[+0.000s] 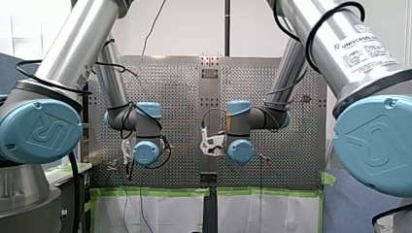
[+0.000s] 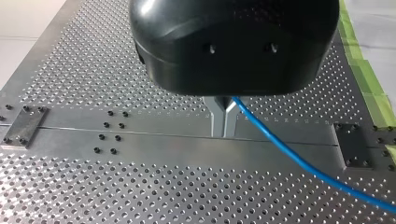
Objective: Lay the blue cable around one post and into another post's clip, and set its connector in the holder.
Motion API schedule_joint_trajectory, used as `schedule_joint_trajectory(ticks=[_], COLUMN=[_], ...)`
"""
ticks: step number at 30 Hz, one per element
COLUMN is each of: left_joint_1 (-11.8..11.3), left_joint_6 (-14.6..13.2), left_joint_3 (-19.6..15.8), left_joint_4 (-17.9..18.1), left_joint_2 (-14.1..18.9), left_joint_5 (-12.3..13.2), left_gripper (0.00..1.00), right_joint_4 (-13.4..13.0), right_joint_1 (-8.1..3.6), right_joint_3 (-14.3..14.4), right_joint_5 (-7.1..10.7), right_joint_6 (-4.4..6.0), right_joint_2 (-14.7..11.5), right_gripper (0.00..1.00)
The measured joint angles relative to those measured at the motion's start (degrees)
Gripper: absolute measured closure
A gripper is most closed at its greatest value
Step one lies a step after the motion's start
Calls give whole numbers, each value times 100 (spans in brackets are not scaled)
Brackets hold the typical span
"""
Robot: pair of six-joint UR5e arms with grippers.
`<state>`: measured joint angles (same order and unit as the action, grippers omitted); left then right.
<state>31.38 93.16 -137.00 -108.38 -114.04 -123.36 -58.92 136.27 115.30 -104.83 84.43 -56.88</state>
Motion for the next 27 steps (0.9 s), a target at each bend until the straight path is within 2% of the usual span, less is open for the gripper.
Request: schedule_joint_trajectory(ticks=[5, 8, 20, 27], left_joint_1=[2, 2, 2, 2], left_joint_6=[0, 0, 1, 48], left_joint_3=[0, 0, -1, -123], left_joint_4=[0, 0, 0, 0], left_joint_2=[2, 2, 0, -54], left_joint_5=[1, 1, 2, 117], left_gripper=[100, 100, 100, 100], right_joint_4=[127, 146, 152, 152], right_joint_1=[188, 245, 264, 265], right_joint_3=[-34, -36, -38, -38], right_joint_5=[5, 5, 6, 5], right_joint_6=[-3, -4, -3, -3], right_joint_2=[51, 56, 58, 57], right_gripper=[100, 100, 100, 100])
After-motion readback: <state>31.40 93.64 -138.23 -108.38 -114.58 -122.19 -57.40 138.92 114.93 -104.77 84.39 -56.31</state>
